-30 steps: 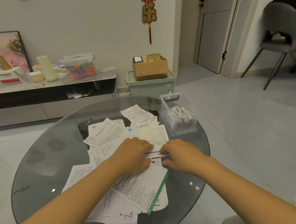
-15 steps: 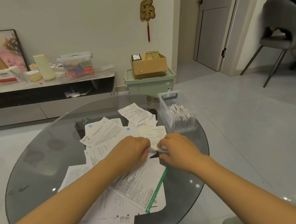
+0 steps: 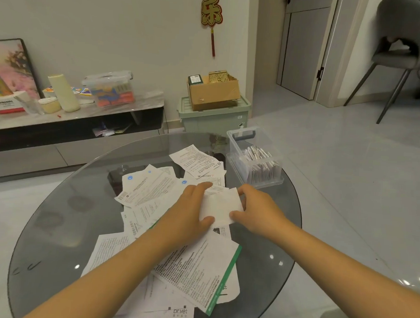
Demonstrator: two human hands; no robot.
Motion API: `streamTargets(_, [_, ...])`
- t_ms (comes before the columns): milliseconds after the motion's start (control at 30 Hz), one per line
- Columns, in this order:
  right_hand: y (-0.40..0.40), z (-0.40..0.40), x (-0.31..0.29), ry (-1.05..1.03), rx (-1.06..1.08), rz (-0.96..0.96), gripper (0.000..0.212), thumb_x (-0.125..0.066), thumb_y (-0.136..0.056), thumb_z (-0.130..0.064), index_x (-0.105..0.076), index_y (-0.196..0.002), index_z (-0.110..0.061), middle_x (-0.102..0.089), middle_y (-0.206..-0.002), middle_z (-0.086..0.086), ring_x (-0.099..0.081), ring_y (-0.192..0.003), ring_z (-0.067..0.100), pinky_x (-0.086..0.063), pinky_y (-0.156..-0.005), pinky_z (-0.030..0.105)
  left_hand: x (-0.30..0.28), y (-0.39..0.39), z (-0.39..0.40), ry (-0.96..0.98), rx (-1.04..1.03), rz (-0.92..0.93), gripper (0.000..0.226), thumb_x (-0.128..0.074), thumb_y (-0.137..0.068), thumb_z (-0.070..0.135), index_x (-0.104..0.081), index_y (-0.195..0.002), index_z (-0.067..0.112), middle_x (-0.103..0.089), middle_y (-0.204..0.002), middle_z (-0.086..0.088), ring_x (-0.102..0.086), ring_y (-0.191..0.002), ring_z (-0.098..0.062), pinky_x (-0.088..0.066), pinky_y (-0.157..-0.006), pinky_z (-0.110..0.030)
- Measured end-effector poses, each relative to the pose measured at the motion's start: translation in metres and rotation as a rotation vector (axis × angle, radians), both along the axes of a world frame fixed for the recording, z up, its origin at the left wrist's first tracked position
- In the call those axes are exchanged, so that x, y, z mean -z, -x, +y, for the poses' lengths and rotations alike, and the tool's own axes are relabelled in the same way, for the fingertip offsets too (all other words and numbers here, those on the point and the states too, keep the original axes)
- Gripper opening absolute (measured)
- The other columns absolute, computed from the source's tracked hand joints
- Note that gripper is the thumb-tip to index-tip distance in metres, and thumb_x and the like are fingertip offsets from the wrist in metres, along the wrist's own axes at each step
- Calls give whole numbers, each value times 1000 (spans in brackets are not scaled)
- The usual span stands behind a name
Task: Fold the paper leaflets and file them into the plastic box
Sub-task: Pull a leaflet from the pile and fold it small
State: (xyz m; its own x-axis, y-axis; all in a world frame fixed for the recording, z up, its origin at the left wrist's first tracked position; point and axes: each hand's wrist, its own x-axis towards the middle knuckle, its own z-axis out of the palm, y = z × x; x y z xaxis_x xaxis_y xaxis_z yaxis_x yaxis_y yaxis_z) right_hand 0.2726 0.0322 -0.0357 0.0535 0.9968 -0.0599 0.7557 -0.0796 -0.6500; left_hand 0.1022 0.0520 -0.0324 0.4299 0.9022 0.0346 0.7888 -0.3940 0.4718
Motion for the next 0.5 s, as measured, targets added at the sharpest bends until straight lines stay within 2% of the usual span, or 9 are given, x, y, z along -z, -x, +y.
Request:
streamTargets(33, [2, -1, 3, -12, 10, -36, 43, -63, -84, -20, -44, -123, -21, -55, -108, 1, -47, -110, 21, -42, -77, 29, 1, -1, 0, -20, 7, 37, 66, -59, -90, 32, -21, -143, 34, -29, -143, 6, -46, -117, -15, -43, -95, -28])
streamTargets(100, [5, -2, 6, -51, 5, -133, 56, -61, -86, -21, -35, -135, -26, -51, -120, 2, -38, -120, 24, -37, -90, 33, 4, -1, 1, -60, 12, 68, 60, -59, -90, 32, -29, -141, 34, -23, -147, 6, -35, -128, -14, -37, -105, -33])
streamTargets(200, [4, -1, 6, -56, -46, -219, 66, -56, -90, -25, -21, -146, -31, -40, -136, 1, -29, -128, 26, -27, -104, 35, 5, 1, 5, -125, 46, 118, 40, -61, -88, 39, -51, -126, 33, -32, -137, 9, -32, -125, -13, -30, -107, -30])
streamTargets(333, [1, -2, 7, -12, -145, -340, 47, -43, -96, -27, -35, -143, -25, -32, -144, -3, -23, -131, 22, -20, -106, 33, 4, 3, 5, -150, 116, 220, 40, -58, -84, 55, -58, -118, 36, -43, -126, 15, -31, -122, -11, -14, -103, -29])
streamTargets(500, [-1, -5, -2, -32, -209, -513, 37, -40, -95, -17, -50, -130, -21, -35, -144, -1, -24, -129, 24, -21, -102, 36, 4, 3, 7, -155, 74, 205, 32, -58, -88, 47, -57, -119, 37, -43, -127, 15, -31, -120, -18, -17, -94, -25])
